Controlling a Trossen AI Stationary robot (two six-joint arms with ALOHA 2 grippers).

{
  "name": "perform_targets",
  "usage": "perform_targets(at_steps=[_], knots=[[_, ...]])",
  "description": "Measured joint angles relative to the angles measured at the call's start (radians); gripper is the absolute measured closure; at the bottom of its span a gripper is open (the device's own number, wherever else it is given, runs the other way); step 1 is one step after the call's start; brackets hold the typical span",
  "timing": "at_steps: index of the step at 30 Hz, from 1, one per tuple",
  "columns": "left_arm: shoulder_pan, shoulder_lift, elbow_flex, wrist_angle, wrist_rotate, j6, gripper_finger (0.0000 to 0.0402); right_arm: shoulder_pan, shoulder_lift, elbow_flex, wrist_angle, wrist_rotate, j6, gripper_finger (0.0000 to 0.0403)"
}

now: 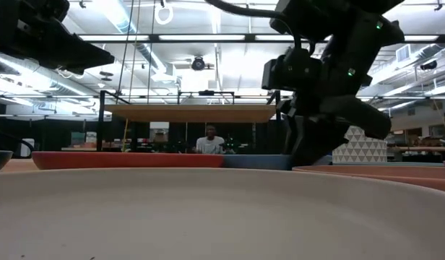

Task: Place and stack plates onto a shelf
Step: Put the blue plate on the shelf

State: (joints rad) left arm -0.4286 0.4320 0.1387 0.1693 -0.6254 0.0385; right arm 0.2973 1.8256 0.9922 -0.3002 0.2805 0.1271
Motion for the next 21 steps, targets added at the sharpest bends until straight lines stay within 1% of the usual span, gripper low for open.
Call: perform_targets(at_steps=[3, 6, 9, 12, 15, 17, 21], knots=[[0.000, 0.000, 0.000, 0.000, 0.000, 0.000, 0.0299, -0.008, -0.017, 0.013, -0.027, -0.023, -0.007, 0.0364], [0.000, 0.000, 0.000, 0.018, 0.000, 0.018, 0.0299, -0.013, -0.032, 0.052, -0.078, -0.043, -0.036, 0.0383], [0.000, 0.000, 0.000, 0.033, 0.000, 0.055, 0.0299, -0.004, -0.034, 0.131, -0.167, -0.071, -0.080, 0.0384], [0.000, 0.000, 0.000, 0.039, 0.000, 0.085, 0.0299, 0.014, -0.034, 0.245, -0.334, -0.081, -0.103, 0.0377], [0.000, 0.000, 0.000, 0.040, 0.000, 0.099, 0.0299, 0.028, -0.034, 0.349, -0.464, -0.043, -0.131, 0.0374], [0.000, 0.000, 0.000, 0.037, 0.000, 0.104, 0.0299, 0.035, -0.034, 0.413, -0.529, 0.008, -0.159, 0.0375], [0.000, 0.000, 0.000, 0.035, -0.002, 0.105, 0.0299, 0.024, -0.035, 0.507, -0.605, 0.071, -0.226, 0.0377]])
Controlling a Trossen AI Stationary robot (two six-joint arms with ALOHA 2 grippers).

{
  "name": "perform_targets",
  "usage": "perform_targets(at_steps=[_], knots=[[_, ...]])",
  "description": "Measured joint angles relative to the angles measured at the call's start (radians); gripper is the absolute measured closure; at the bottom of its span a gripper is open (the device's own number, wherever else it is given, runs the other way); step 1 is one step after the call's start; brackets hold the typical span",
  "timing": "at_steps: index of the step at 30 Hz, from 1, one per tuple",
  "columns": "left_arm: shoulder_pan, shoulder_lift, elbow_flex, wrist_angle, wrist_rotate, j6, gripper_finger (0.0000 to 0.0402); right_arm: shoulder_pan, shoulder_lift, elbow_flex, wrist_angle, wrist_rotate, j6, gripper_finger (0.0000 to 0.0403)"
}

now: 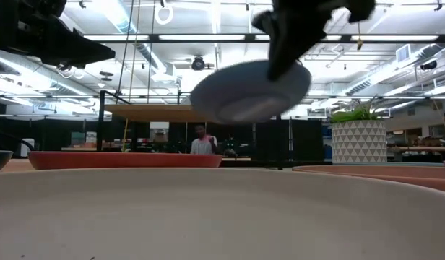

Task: Place and stack plates onto a shelf
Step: Put the blue plate on the shelf

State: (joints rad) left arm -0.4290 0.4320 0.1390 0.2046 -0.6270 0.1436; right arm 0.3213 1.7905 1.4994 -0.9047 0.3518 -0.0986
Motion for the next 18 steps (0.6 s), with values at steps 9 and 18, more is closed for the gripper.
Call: perform_targets(at_steps=[9, 18], knots=[[0.000, 0.000, 0.000, -0.113, -0.051, -0.077, 0.0299, -0.085, 0.000, 0.136, 0.007, 0.101, -0.240, 0.0376], [0.000, 0.000, 0.000, -0.139, -0.053, -0.164, 0.0299, -0.291, 0.007, 0.137, 0.063, 0.072, -0.371, 0.0375]])
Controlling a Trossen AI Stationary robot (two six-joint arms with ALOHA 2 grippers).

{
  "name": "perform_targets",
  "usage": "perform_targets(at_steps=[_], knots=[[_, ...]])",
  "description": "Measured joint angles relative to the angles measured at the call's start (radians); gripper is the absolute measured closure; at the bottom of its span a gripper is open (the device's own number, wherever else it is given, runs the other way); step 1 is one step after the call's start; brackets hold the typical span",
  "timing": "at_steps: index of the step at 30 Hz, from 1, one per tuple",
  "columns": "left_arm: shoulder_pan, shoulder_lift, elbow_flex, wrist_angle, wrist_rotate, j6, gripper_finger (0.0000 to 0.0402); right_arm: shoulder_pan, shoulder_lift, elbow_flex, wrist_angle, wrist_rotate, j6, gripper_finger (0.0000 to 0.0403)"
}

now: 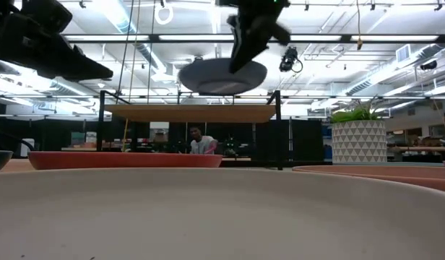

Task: Place and stack plates onto a shelf
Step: Put the blue plate on the shelf

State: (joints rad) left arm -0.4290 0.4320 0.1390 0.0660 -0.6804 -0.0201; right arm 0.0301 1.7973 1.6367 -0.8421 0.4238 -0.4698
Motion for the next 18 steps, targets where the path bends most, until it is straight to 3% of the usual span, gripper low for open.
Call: perform_targets(at_steps=[9, 18], knots=[[-0.001, 0.000, 0.000, -0.017, 0.023, -0.043, 0.0299, -0.176, 0.000, -0.012, 0.030, -0.110, -0.011, 0.0375], [-0.001, 0.000, 0.000, -0.038, 0.031, -0.041, 0.0299, -0.231, 0.000, -0.025, 0.070, -0.153, 0.033, 0.0361]])
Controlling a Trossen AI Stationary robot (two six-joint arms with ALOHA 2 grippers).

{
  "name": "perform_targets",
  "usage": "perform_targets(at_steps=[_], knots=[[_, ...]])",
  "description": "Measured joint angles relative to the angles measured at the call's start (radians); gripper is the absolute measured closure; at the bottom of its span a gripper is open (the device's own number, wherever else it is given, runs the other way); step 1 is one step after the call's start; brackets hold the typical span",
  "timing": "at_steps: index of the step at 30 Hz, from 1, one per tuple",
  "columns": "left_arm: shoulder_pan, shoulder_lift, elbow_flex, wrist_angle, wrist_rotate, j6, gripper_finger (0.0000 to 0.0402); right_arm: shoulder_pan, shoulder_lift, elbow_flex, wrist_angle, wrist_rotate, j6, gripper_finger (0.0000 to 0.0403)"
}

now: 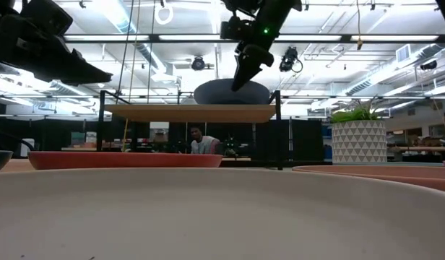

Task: Place and stack plates onto a shelf
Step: Put the blue plate on the shelf, then put the light green plate on the shelf

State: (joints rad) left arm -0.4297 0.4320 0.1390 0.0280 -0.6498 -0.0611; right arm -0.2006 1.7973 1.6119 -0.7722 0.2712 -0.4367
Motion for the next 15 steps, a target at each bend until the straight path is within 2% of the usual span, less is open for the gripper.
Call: perform_targets(at_steps=[7, 13, 15], knots=[[0.000, 0.000, 0.000, 0.000, 0.000, 0.001, 0.0299, 0.030, -0.002, 0.044, -0.041, 0.100, 0.010, 0.0284], [0.000, 0.000, 0.000, 0.002, -0.005, 0.002, 0.0299, 0.116, -0.008, 0.108, -0.126, 0.092, 0.050, 0.0234], [0.000, 0.000, 0.000, -0.002, -0.022, 0.002, 0.0299, 0.142, -0.008, 0.106, -0.165, 0.042, 0.101, 0.0229]])
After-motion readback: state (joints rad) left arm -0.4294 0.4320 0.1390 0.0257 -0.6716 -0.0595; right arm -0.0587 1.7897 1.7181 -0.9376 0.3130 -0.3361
